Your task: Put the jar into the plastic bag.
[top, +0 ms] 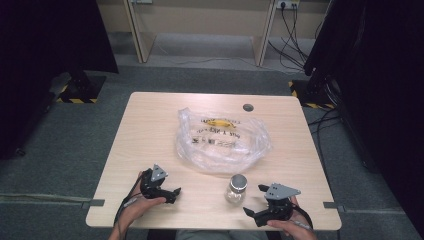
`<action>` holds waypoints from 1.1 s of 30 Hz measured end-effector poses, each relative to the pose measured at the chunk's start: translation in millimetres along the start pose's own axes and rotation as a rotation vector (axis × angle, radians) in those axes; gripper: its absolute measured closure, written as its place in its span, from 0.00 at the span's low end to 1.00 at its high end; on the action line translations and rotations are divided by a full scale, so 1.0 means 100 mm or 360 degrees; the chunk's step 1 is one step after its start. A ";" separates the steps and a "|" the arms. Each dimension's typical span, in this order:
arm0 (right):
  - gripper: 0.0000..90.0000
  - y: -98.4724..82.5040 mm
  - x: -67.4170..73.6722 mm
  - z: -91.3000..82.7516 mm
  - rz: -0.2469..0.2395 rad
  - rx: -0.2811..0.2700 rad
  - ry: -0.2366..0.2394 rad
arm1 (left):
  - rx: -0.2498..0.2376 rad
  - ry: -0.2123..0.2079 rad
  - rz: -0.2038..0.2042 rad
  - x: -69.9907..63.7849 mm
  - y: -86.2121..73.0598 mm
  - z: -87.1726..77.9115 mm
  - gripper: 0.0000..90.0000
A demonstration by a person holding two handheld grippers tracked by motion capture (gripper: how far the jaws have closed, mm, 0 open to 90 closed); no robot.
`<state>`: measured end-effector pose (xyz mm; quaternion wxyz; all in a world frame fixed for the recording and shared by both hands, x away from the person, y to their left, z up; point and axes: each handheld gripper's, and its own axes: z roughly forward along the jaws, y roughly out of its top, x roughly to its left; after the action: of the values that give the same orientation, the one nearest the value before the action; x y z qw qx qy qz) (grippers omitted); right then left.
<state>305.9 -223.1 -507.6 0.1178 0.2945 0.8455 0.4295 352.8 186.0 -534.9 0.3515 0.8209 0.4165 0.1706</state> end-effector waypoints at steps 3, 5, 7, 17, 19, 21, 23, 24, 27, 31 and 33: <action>0.04 0.00 0.00 0.00 0.0002 -0.0001 -0.0007 | 0.0000 0.0000 0.0000 0.00 0.00 0.00 0.01; 0.04 0.01 0.00 -0.01 -0.0001 -0.0005 -0.0008 | 0.0000 0.0000 0.0000 0.00 0.00 0.00 0.01; 0.04 0.01 -0.01 -0.01 0.0000 -0.0007 -0.0008 | 0.0000 0.0001 0.0000 0.00 0.00 0.00 0.01; 0.04 0.09 -0.01 -0.04 -0.0034 -0.0067 0.0017 | 0.0000 0.0001 0.0001 0.00 0.00 0.00 0.01; 0.04 0.10 0.00 -0.04 -0.0037 -0.0070 0.0022 | 0.0000 0.0000 0.0000 0.00 0.00 0.00 0.01; 0.04 0.13 0.00 -0.03 -0.0052 -0.0073 0.0026 | -0.0001 0.0000 0.0000 0.00 0.00 0.00 0.01; 0.04 0.15 0.01 -0.03 -0.0063 -0.0082 0.0032 | 0.0000 0.0000 0.0000 0.00 0.00 0.00 0.01; 0.05 0.18 0.01 -0.02 -0.0086 -0.0089 0.0036 | 0.0000 0.0000 0.0000 0.00 0.00 0.00 0.01; 0.05 0.23 0.01 -0.01 -0.0109 -0.0094 0.0040 | 0.0000 0.0000 0.0000 0.00 0.00 0.00 0.01; 0.05 0.28 0.01 -0.01 -0.0126 -0.0106 0.0044 | 0.0000 0.0000 0.0000 0.00 0.00 0.00 0.01; 0.05 0.33 0.01 0.00 -0.0140 -0.0117 0.0059 | 0.0000 0.0000 0.0000 0.00 0.00 0.00 0.01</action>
<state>317.7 -207.3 -481.5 0.1316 0.2446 0.8434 0.4600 352.8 186.0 -534.9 0.3515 0.8209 0.4165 0.1707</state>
